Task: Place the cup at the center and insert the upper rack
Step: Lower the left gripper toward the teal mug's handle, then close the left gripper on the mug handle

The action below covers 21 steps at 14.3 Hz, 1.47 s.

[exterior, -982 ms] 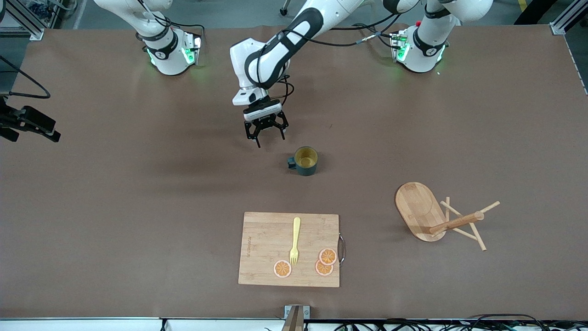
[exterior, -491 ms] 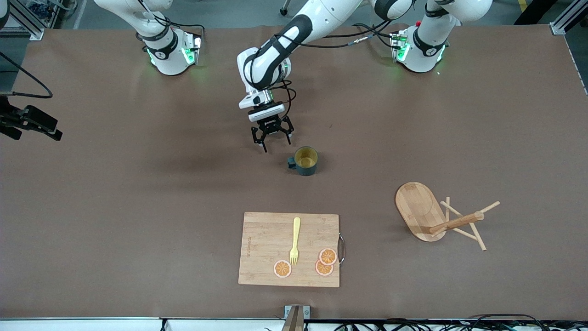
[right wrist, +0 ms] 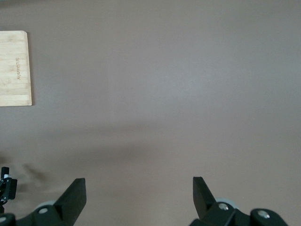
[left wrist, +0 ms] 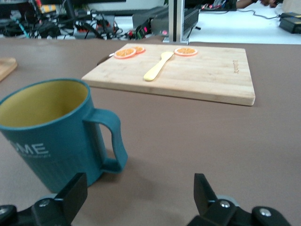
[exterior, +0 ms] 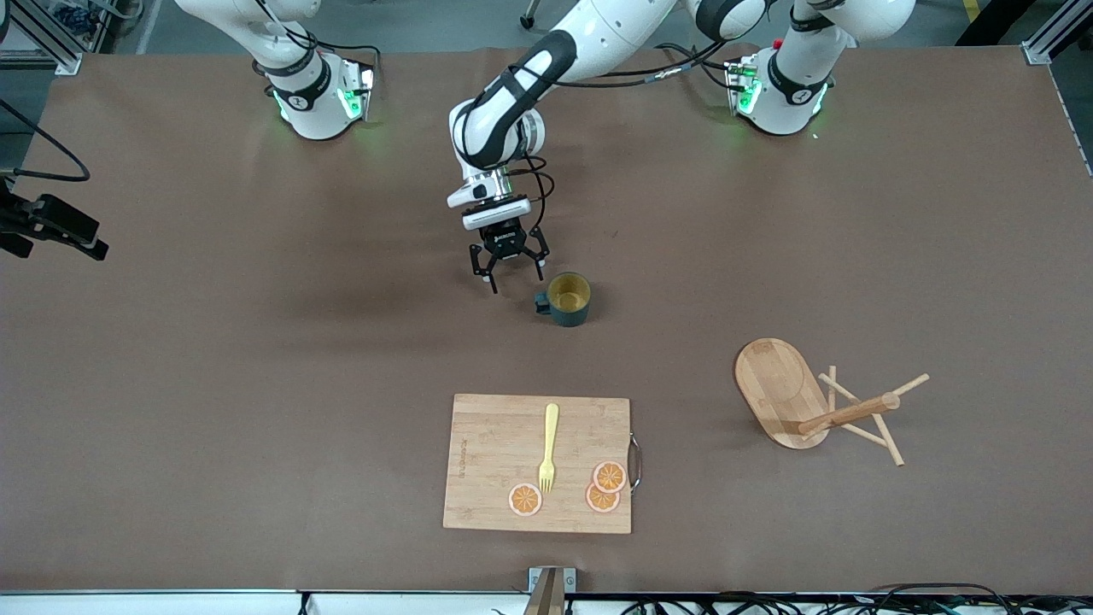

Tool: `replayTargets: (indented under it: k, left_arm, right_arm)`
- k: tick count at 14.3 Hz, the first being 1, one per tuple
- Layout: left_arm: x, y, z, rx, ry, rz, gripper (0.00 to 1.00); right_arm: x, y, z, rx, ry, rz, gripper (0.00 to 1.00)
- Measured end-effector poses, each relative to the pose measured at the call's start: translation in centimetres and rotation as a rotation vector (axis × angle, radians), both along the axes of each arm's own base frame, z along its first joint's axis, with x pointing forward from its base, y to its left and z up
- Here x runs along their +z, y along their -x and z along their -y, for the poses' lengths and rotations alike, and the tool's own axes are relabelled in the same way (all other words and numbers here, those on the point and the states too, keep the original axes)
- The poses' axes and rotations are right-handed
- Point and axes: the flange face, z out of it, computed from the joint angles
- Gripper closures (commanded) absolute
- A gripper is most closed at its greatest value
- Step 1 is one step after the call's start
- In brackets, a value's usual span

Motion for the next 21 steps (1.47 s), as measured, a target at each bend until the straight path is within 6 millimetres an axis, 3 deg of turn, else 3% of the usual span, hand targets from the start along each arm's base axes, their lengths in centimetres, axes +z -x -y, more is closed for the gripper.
replayTargets:
  k: [5, 21]
  left_arm:
    - [-2.0, -0.3, -1.3, -0.033, -0.056, 0.027, 0.01]
    - [-2.9, -1.3, -1.6, -0.1, -0.098, 0.089, 0.03]
  right_arm:
    - [-0.1, -0.2, 0.0, 0.0, 0.001, 0.011, 0.0]
    - [-0.2, 0.2, -0.4, 0.01, -0.001, -0.015, 0.0]
